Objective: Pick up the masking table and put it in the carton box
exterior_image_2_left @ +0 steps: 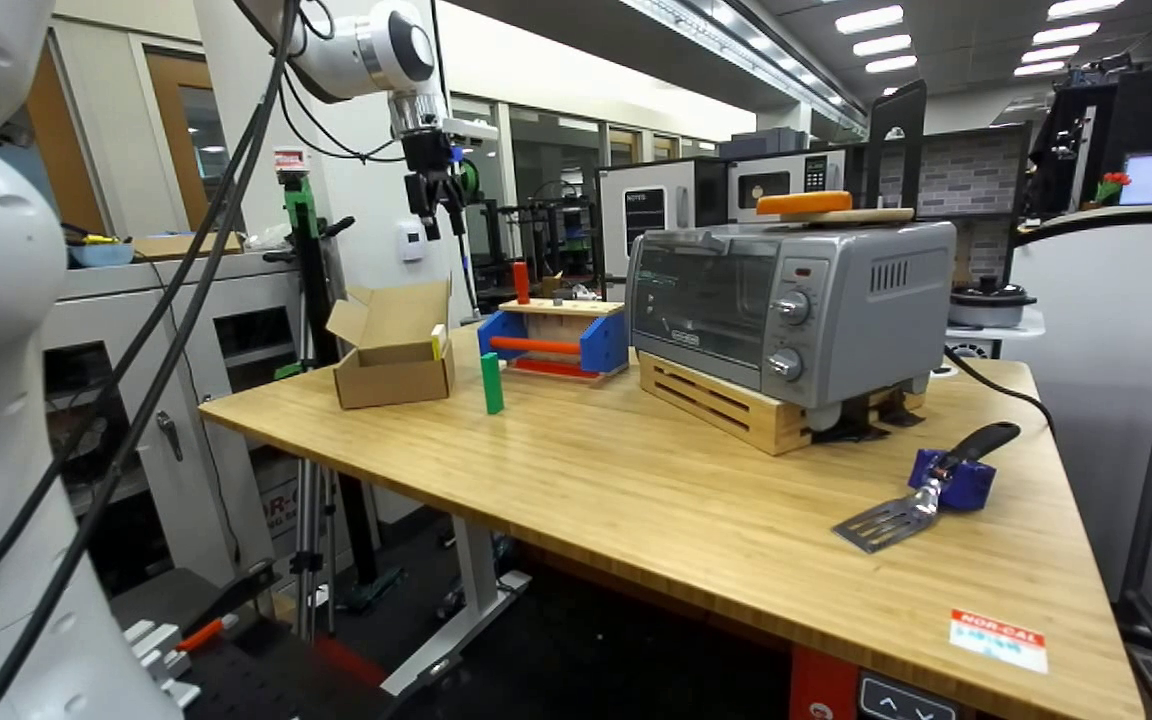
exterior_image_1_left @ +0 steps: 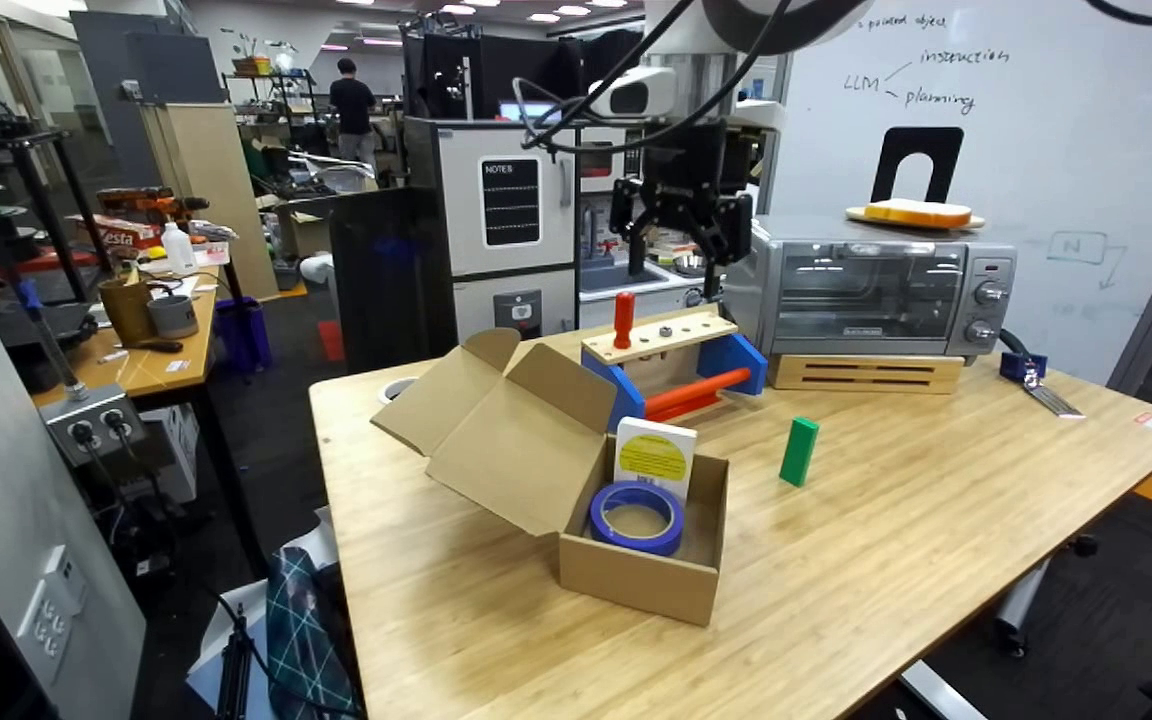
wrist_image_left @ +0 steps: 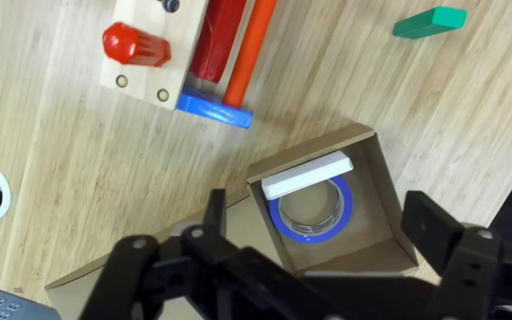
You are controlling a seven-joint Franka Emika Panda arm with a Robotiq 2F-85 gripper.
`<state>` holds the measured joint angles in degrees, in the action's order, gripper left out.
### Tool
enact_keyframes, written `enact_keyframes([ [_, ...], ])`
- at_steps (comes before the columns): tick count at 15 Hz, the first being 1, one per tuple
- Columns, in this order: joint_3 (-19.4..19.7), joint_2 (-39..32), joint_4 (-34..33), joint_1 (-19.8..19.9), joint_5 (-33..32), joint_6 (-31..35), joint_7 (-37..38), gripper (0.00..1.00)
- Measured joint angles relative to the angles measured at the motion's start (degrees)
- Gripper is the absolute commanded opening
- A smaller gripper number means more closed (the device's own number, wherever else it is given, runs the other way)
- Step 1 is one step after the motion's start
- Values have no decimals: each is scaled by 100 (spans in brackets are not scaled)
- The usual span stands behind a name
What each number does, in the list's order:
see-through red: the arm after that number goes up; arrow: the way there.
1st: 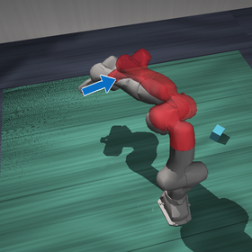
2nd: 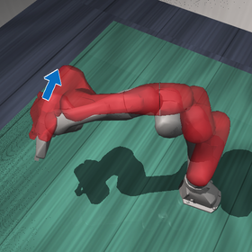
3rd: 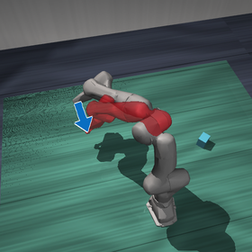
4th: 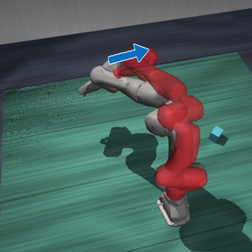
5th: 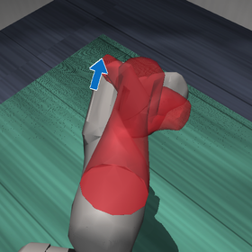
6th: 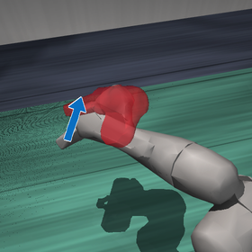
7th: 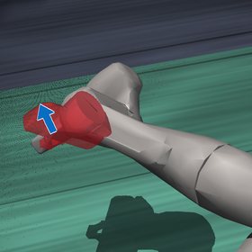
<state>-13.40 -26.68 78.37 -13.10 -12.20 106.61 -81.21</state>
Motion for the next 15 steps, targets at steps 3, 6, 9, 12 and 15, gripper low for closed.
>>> enact_keyframes([
  [3,93,355,645,132,3,118,249,100],
  [6,264,624,1185,307,4,262,575,100],
  [9,383,945,1645,522,94,426,826,100],
  [12,374,1065,1793,525,141,492,905,100],
  [15,372,1065,1816,519,141,531,932,100],
])
